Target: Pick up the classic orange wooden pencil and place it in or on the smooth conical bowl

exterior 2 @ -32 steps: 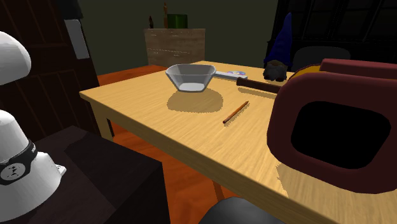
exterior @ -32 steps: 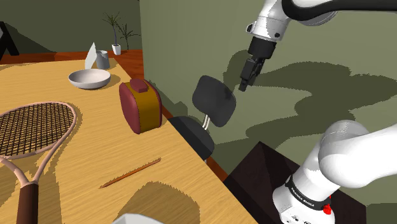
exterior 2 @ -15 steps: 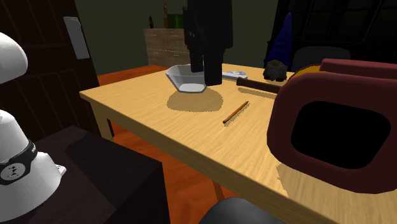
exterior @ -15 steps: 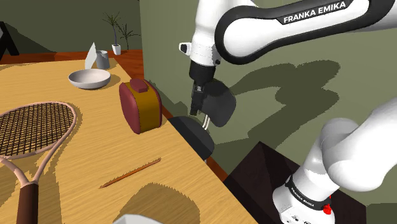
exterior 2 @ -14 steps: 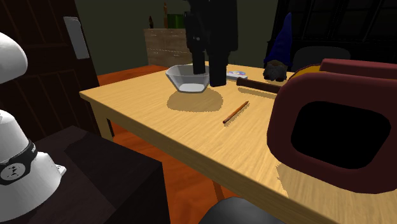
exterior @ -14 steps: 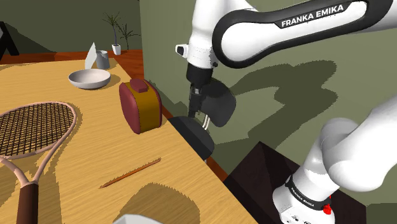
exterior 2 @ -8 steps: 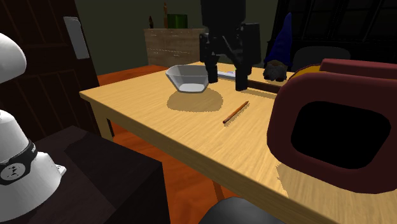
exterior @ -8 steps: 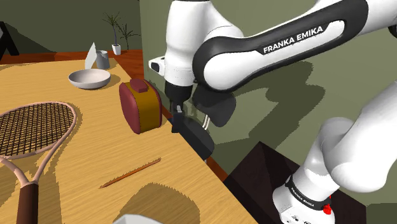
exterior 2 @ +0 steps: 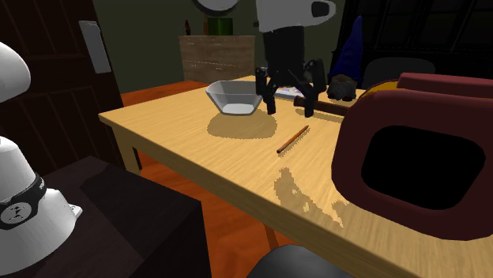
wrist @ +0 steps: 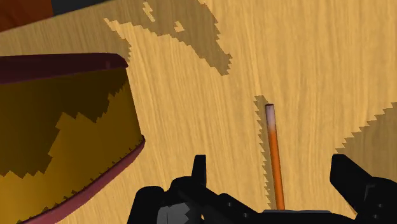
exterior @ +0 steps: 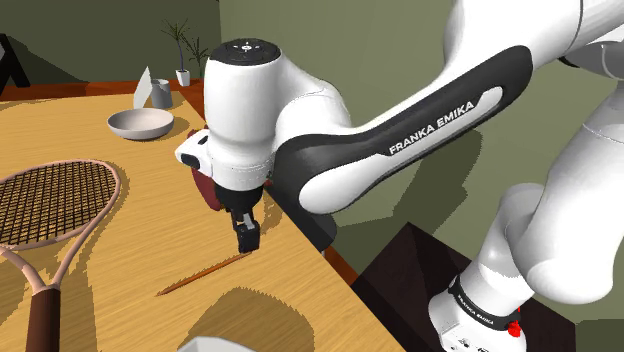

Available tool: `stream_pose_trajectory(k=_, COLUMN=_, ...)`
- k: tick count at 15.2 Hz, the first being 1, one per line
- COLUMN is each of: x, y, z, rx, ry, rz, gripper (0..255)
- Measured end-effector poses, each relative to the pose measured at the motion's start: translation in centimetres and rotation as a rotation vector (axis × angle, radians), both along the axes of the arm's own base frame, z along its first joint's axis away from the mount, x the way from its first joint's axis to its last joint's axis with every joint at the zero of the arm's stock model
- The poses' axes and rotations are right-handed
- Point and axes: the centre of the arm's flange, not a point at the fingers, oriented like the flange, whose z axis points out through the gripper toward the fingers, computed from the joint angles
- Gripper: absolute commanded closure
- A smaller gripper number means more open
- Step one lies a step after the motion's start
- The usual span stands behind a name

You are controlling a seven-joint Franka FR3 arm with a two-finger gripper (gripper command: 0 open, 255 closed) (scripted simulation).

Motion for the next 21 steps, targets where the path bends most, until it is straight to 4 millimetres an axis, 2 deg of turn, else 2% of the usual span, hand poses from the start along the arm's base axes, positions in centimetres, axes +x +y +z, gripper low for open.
stream_pose_trajectory(k=2, x=-1.0, y=2.5, z=-1.6, rx=-0.017, ry=-0.013, rz=0.073, gripper=0)
stream_pose_trajectory(k=4, x=-1.3, y=3.6, z=-2.7, rx=-0.027, ry=-0.021, rz=0.118, gripper=0)
stream_pose_trajectory(k=11, x=-0.9, y=3.9, z=-6.5, rx=-0.03, ry=-0.023, rz=0.134, gripper=0)
stream_pose_trajectory(k=17, x=-0.7, y=3.9, z=-6.8, rx=-0.03, ry=-0.024, rz=0.134, gripper=0)
stream_pose_trajectory(k=18, x=-0.7, y=3.9, z=-6.8, rx=-0.03, ry=-0.024, rz=0.134, gripper=255)
stream_pose_trajectory(k=21, x=-0.7, y=3.9, z=-6.8, rx=-0.03, ry=-0.024, rz=0.134, gripper=255)
